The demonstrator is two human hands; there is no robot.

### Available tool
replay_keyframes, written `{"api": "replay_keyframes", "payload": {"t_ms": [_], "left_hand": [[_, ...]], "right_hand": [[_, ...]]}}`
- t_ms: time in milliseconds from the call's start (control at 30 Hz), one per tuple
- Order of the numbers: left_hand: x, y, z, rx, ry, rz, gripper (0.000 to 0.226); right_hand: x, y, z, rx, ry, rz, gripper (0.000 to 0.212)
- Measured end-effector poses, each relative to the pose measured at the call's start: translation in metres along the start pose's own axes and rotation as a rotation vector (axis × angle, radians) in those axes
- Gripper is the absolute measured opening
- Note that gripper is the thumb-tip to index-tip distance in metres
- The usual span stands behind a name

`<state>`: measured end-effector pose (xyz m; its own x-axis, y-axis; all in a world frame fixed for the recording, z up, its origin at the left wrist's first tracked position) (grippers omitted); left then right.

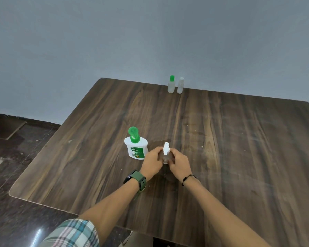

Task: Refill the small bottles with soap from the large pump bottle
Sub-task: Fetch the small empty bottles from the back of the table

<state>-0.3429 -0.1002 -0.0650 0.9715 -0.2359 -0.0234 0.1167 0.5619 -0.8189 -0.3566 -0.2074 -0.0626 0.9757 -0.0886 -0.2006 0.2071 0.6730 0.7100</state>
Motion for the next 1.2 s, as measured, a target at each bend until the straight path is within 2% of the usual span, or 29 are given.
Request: {"api": "replay_keyframes", "payload": {"t_ms": [267,367,500,567,667,800,900,1033,1200], "left_hand": [[-0.008,0.003,0.002,0.046,0.034,0.045,0.049],[-0.021,0.006,0.014,0.164,0.056,0.115,0.057],[-0.050,-0.013,0.037,0.327,0.109,0.100,0.052],[-0.059,-0.036,0.057,0.348,0.068,0.051,0.048],[-0.051,-0.080,0.097,0.335,-0.078,-0.043,0.046],[-0.001,-0.131,0.129,0.277,-0.160,-0.214,0.046],[0.055,-0.156,0.133,0.254,-0.146,-0.242,0.047],[0.139,-0.168,0.131,0.179,-0.100,-0.216,0.043],[0.249,-0.124,0.124,0.086,-0.063,-0.089,0.044]], "right_hand": [[-0.003,-0.001,-0.003,0.007,0.009,-0.003,0.044],[-0.004,-0.005,0.002,0.023,0.009,0.007,0.050],[0.002,-0.008,0.016,0.040,0.015,-0.009,0.064],[0.007,-0.001,0.027,0.049,0.002,0.012,0.067],[0.019,0.018,0.048,0.054,-0.032,0.065,0.067],[0.048,0.053,0.080,0.078,-0.088,0.136,0.057],[0.081,0.078,0.105,0.105,-0.135,0.153,0.048],[0.134,0.096,0.132,0.156,-0.185,0.101,0.042],[0.217,0.087,0.136,0.227,-0.212,-0.020,0.042]]}}
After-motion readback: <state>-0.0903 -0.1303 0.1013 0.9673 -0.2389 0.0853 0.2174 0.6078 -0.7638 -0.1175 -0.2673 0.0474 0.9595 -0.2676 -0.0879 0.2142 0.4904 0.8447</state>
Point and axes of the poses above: each hand's wrist, its own x-axis towards the middle knuckle, its own z-axis out of the back of the hand, y = z × x, the point moved 8 cm from there along x, towards the middle knuckle, and after that the axes turned 9 degrees about -z, right-handed, at the moved point
